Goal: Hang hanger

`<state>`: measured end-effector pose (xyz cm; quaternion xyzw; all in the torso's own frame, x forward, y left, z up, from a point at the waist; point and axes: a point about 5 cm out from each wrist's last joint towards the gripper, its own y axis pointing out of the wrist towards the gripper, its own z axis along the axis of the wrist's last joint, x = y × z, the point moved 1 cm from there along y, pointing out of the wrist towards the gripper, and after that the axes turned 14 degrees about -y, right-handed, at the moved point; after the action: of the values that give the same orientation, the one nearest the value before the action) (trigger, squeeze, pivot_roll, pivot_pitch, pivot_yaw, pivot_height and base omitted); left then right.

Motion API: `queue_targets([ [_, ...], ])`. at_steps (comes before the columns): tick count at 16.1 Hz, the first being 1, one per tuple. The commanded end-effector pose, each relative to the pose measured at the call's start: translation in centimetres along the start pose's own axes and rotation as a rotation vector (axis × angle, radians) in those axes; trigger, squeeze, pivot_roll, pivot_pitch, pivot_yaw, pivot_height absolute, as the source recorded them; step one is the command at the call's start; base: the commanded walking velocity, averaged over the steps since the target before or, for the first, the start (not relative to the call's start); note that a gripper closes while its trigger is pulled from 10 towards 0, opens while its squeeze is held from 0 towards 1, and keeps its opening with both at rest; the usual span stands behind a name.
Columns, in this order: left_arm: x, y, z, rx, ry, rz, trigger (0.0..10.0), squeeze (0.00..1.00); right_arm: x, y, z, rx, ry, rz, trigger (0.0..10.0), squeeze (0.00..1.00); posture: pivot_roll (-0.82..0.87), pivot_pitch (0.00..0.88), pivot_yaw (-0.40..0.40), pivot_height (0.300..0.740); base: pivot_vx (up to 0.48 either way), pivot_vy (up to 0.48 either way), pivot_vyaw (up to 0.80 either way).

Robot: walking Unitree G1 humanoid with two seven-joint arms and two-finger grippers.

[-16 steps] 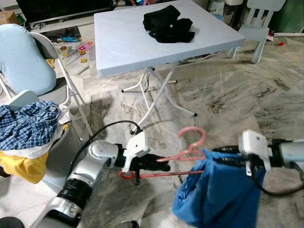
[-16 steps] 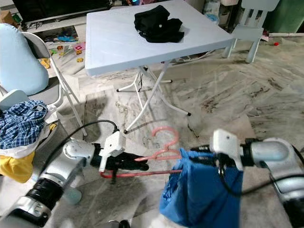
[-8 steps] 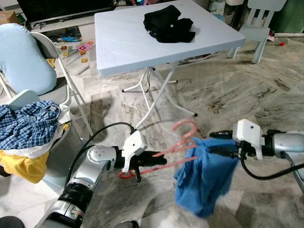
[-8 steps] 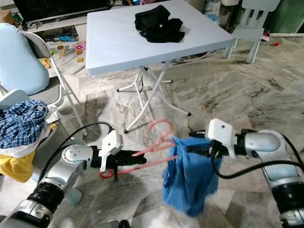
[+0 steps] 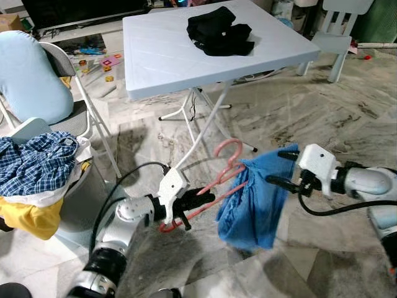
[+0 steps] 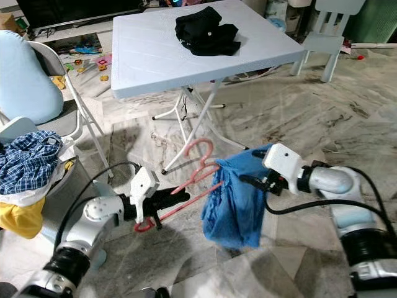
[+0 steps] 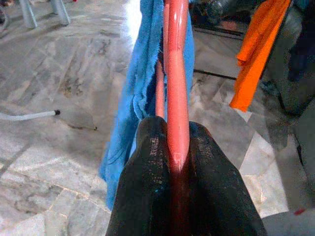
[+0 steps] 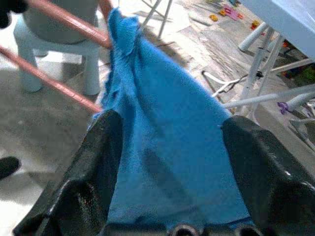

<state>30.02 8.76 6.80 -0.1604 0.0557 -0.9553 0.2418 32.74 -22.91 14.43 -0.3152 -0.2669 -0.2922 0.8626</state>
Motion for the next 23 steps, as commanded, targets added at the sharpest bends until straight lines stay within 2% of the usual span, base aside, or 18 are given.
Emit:
queue_targets([
  [1, -0.2, -0.2, 0.7, 0.045, 0.006, 0.024, 0.0, 0.0, 0.0, 0.1, -0.7, -0.044, 0.041, -0.066, 10.0, 1.0, -0.09, 0.058, 0.065, 0.74, 0.0, 0.0, 0.0],
  [4, 0.0, 0.7, 0.8, 0.062, 0.01, 0.067, 0.0, 0.0, -1.9, 1.1, -1.0, -0.043, 0.182, -0.102, 10.0, 1.0, -0.08, 0.058, 0.066, 0.74, 0.0, 0.0, 0.0],
  [6, 0.0, 1.1, 1.0, 0.08, 0.007, 0.088, 0.0, 0.0, -3.2, 1.6, -0.7, -0.04, 0.21, -0.094, 10.0, 1.0, -0.08, 0.059, 0.067, 0.74, 0.0, 0.0, 0.0],
  [9, 0.1, 1.9, 1.2, 0.093, 0.007, 0.118, 0.0, 0.0, -4.2, 2.2, -0.1, -0.027, 0.347, -0.18, 10.0, 1.0, -0.1, 0.059, 0.069, 0.74, 0.0, 0.0, 0.0],
  [12, 0.5, 2.4, 1.2, 0.101, -0.014, 0.105, 0.0, 0.0, -4.0, 2.7, 0.4, -0.03, 0.432, -0.342, 10.0, 1.0, -0.1, 0.058, 0.071, 0.74, 0.0, 0.0, 0.0],
  [13, 0.6, 2.5, 1.3, 0.103, -0.012, 0.103, 0.0, 0.0, -3.9, 2.8, 0.4, -0.035, 0.449, -0.384, 10.0, 0.87, -0.1, 0.057, 0.072, 0.74, 0.0, 0.0, 0.0],
  [14, 0.8, 2.7, 1.3, 0.108, -0.013, 0.095, 0.0, 0.0, -3.9, 2.9, 0.4, -0.053, 0.465, -0.419, 10.0, 0.25, -0.1, 0.057, 0.072, 0.74, 0.0, 0.0, 0.0],
  [15, 1.0, 2.8, 1.5, 0.114, -0.013, 0.086, 0.0, 0.0, -3.8, 3.0, 0.3, -0.071, 0.473, -0.453, 10.0, 0.0, -0.1, 0.057, 0.074, 0.74, 0.0, 0.0, 0.0],
  [16, 1.1, 3.0, 1.6, 0.118, -0.011, 0.077, 0.0, 0.0, -3.9, 3.3, 0.4, -0.078, 0.48, -0.463, 10.0, 0.0, -0.1, 0.056, 0.074, 0.74, 0.0, 0.0, 0.0],
  [17, 1.2, 3.1, 1.8, 0.124, -0.009, 0.077, 0.0, 0.0, -4.0, 3.6, 0.5, -0.083, 0.472, -0.474, 9.2, 0.0, -0.1, 0.055, 0.073, 0.74, 0.0, 0.0, 0.0],
  [18, 1.2, 3.1, 1.9, 0.127, -0.012, 0.075, 0.0, 0.0, -4.0, 3.8, 0.5, -0.092, 0.474, -0.493, 6.6, 0.0, -0.1, 0.054, 0.072, 0.74, 0.0, 0.0, 0.0],
  [19, 1.2, 3.1, 1.9, 0.126, -0.008, 0.073, 0.0, 0.0, -3.9, 3.8, 0.4, -0.105, 0.478, -0.524, 0.0, 0.0, -0.1, 0.053, 0.069, 0.74, 0.0, 0.0, 0.0],
  [23, 1.7, 3.2, 1.7, 0.125, -0.013, 0.039, 0.0, 0.0, -3.9, 3.9, 0.3, -0.109, 0.486, -0.546, 0.0, 0.0, -0.1, 0.051, 0.064, 0.74, 0.0, 0.0, 0.0],
])
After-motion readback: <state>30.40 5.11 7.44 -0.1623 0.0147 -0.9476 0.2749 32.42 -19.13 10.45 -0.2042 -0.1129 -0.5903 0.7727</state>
